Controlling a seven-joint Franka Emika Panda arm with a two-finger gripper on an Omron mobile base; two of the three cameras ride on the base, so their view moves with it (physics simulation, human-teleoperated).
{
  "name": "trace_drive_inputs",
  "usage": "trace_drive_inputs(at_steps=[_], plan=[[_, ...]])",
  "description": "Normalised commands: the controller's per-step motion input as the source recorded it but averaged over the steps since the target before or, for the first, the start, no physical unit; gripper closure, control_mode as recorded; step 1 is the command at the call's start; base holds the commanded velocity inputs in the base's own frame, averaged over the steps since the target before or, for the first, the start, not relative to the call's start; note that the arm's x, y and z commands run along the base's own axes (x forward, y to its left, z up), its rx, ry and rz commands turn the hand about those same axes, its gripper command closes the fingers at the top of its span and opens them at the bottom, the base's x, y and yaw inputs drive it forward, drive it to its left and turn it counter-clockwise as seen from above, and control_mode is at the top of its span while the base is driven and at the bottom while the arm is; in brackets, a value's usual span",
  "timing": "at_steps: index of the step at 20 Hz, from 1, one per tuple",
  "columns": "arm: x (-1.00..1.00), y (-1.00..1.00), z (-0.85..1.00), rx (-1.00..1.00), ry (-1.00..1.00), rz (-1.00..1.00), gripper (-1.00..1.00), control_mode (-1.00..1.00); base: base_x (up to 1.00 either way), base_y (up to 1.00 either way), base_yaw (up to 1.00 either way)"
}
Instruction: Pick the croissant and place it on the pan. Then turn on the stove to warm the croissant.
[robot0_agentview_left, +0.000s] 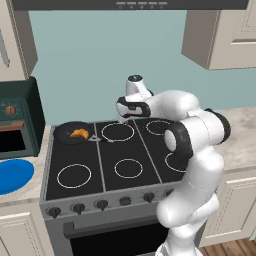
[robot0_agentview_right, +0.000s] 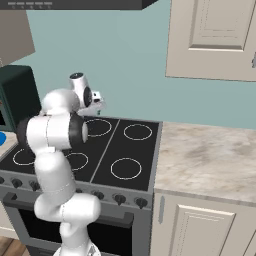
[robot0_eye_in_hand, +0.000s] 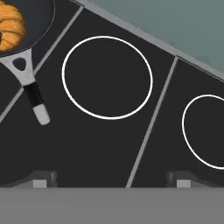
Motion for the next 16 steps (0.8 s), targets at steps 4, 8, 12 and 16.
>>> trace_drive_inputs(at_steps=[4, 8, 12, 16], plan=[[-0.86, -0.53, 0.54, 0.08, -0.4, 0.0, -1.0, -1.0, 0.0, 0.0, 0.0], [-0.76, -0.06, 0.7, 0.01, -0.36, 0.0, -1.0, -1.0, 0.0, 0.0, 0.0], [-0.71, 0.0, 0.77, 0.0, -0.26, -0.01, -1.0, -1.0, 0.0, 0.0, 0.0], [-0.62, 0.11, 0.76, 0.0, -0.15, -0.03, -1.0, -1.0, 0.0, 0.0, 0.0]])
